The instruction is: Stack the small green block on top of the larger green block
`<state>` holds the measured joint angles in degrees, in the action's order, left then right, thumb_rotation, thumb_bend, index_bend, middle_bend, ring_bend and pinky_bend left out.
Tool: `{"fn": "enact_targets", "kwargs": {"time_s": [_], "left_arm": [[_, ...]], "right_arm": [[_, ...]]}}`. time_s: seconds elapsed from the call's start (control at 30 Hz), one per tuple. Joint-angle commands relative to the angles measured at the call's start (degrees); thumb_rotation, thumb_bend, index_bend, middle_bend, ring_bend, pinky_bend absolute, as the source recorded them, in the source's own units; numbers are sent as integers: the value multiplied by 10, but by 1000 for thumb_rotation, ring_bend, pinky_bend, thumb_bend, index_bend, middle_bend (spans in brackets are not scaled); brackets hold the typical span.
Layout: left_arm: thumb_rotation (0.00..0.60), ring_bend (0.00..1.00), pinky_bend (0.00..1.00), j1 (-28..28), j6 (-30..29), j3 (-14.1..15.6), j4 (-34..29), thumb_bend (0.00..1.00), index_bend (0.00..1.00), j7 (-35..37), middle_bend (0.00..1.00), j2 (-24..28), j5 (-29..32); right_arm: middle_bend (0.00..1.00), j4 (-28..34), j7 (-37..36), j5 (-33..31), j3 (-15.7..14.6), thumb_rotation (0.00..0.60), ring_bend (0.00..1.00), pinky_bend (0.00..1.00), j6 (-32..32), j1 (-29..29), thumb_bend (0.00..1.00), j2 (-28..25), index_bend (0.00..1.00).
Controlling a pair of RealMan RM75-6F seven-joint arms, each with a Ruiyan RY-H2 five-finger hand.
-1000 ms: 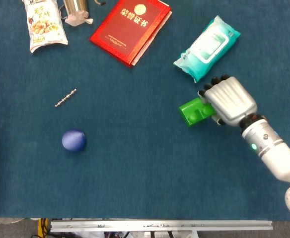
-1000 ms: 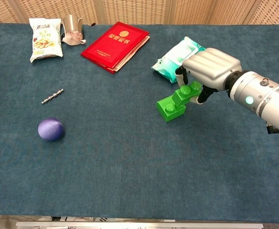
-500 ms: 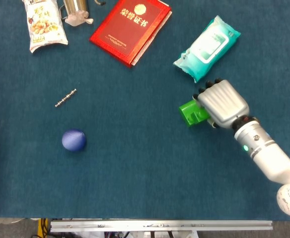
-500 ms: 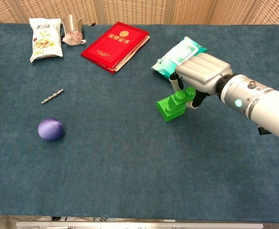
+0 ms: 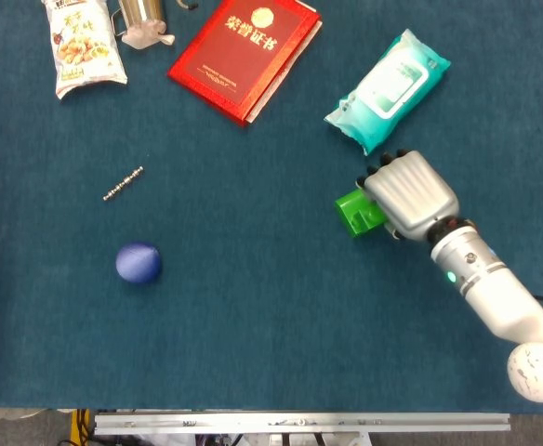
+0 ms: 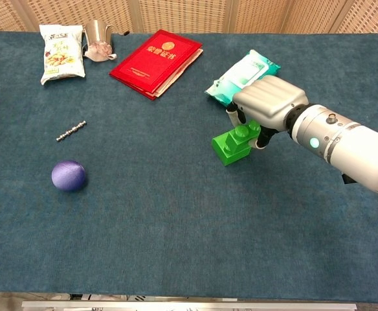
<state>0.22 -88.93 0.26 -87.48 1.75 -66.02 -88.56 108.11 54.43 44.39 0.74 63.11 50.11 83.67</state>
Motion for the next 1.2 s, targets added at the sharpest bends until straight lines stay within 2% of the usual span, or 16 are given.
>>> {"fn": "enact_targets", "kwargs": {"time_s": [0.03, 1.2], "left_arm": [[600, 112, 115, 0, 0, 0, 1, 218, 50, 1, 124, -1, 0], [600, 112, 115, 4, -2, 0, 12, 219, 50, 10, 124, -6, 4]], "right_arm": [[470, -2, 1, -2, -1, 600, 314, 349, 0, 2, 245, 3, 585], [473, -13, 56, -39, -18, 600, 314, 349, 9, 41, 245, 26, 585]]}}
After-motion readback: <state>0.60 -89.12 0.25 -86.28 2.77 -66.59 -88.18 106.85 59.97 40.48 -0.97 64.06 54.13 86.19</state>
